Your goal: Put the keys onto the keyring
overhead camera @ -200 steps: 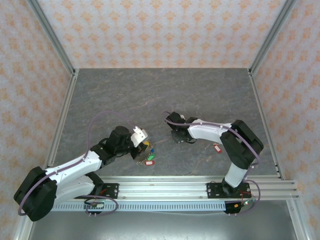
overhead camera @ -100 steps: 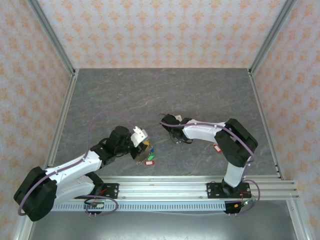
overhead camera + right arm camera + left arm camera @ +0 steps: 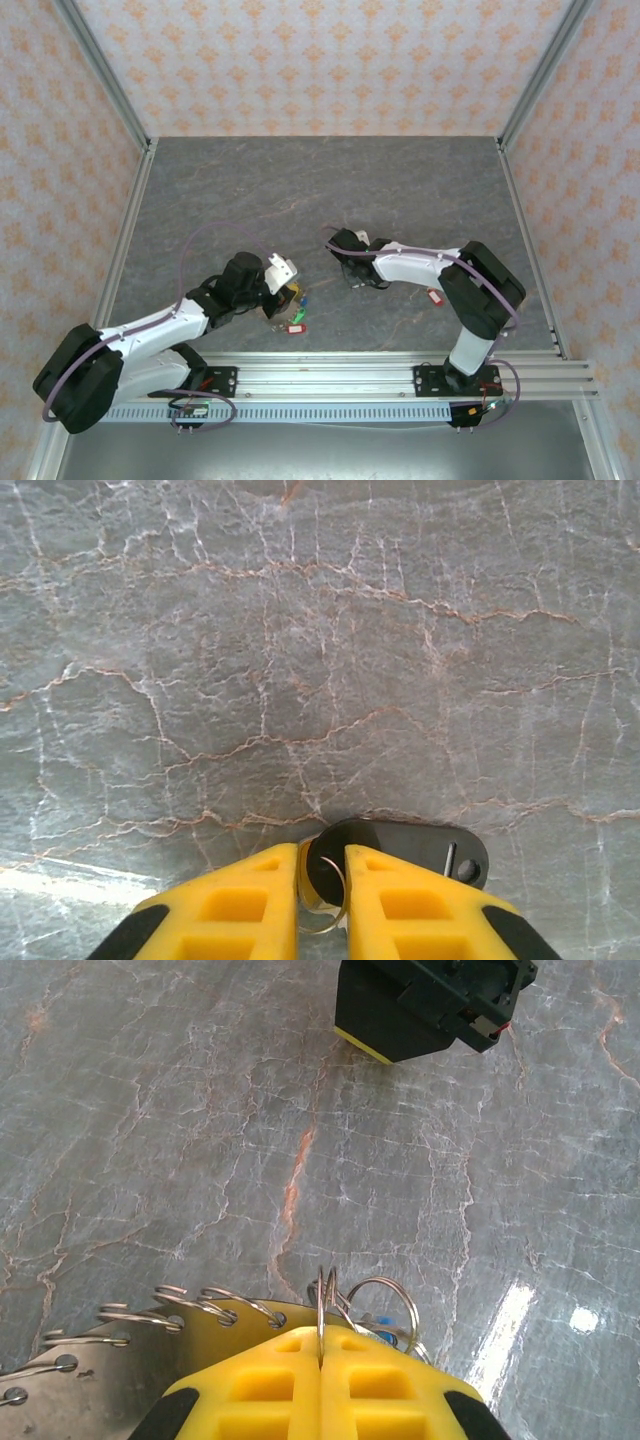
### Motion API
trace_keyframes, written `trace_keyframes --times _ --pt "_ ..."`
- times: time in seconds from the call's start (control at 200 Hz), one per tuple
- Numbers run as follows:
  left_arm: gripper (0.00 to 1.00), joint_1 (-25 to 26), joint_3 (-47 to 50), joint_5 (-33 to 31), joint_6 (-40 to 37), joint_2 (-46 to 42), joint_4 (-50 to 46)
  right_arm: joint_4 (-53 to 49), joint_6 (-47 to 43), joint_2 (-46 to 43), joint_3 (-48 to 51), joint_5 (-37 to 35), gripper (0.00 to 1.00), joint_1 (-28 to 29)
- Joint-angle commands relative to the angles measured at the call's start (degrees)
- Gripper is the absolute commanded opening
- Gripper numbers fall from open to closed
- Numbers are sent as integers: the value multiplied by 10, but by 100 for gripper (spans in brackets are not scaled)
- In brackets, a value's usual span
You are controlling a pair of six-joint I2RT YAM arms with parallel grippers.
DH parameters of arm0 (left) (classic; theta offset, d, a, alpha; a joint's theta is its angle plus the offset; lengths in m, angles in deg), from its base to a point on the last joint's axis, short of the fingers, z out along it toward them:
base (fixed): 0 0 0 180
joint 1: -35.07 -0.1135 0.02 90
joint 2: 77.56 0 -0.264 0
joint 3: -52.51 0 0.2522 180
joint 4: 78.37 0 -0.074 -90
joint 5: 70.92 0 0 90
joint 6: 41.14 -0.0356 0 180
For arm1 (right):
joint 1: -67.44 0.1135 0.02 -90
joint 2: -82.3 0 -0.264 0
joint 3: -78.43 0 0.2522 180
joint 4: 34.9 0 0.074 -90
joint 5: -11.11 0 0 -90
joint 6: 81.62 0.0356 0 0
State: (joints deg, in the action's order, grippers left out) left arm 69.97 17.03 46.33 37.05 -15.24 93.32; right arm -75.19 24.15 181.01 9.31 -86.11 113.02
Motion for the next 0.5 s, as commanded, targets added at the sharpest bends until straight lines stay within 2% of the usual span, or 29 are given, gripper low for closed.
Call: trace_keyframes --times 0.0,0.495 --pt "0 3 -12 -14 10 9 17 -8 11 1 18 45 15 -3" --pt "0 3 -17 -14 7 19 18 -9 15 1 6 62 13 -14"
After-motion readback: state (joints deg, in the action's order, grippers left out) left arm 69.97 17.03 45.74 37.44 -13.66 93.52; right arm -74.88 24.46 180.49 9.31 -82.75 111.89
